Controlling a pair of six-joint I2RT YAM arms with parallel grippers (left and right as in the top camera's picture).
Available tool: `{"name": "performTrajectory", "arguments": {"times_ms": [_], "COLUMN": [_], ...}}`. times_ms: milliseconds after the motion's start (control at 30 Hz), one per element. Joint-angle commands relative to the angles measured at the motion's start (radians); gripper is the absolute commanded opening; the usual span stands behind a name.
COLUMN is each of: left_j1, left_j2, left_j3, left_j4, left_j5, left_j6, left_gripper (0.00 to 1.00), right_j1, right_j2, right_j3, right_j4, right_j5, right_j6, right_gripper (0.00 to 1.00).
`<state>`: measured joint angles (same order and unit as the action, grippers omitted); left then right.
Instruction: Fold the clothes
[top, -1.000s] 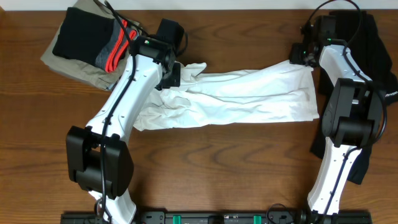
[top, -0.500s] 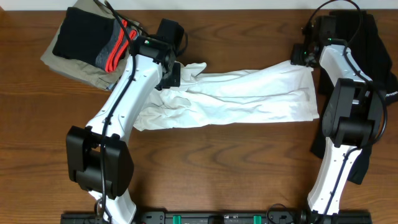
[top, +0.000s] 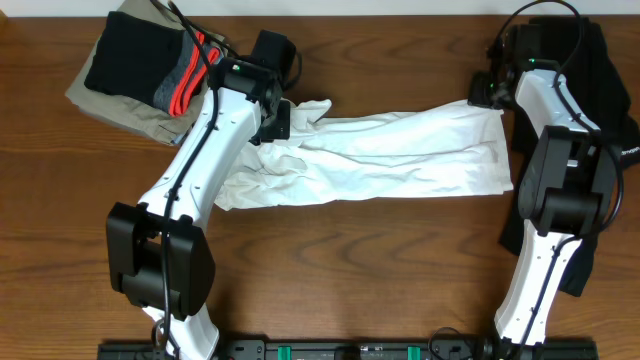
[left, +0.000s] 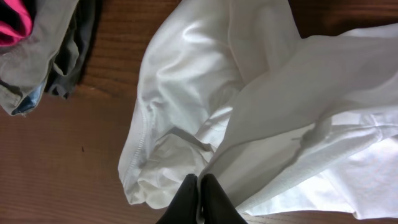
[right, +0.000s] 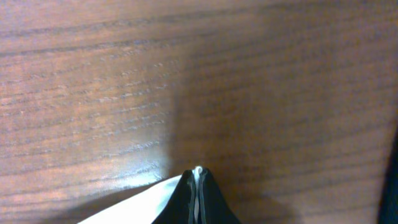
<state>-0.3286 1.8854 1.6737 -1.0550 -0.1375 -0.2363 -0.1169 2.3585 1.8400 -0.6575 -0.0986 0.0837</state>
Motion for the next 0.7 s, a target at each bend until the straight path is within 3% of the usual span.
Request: {"name": "performTrajectory", "arguments": {"times_ms": [0, 300, 667], "left_j1": [0.013, 0.031, 0.031], "left_j2": [0.003, -0.011, -0.013], "left_j3": [-0.004, 0.002, 0.002], "left_j4": [-0.006, -0.024, -0.174], "left_j5": [-0.005, -0.005, -0.005], "left_j6": [-0.009, -0.008, -0.009], "left_gripper": [0.06, 0.06, 0.06], "right_j1": [-0.018, -0.022, -0.027], "right_j2": [0.011, -0.019, -0.040], "right_j3": [0.079, 0.277, 0.286], "right_j4": [-0.061, -0.440, -0.765], "right_j5": [-0.026, -0.025, -0.021], "right_j6": [0.016, -0.027, -0.056], "right_gripper": [0.01, 0.01, 0.01]}}
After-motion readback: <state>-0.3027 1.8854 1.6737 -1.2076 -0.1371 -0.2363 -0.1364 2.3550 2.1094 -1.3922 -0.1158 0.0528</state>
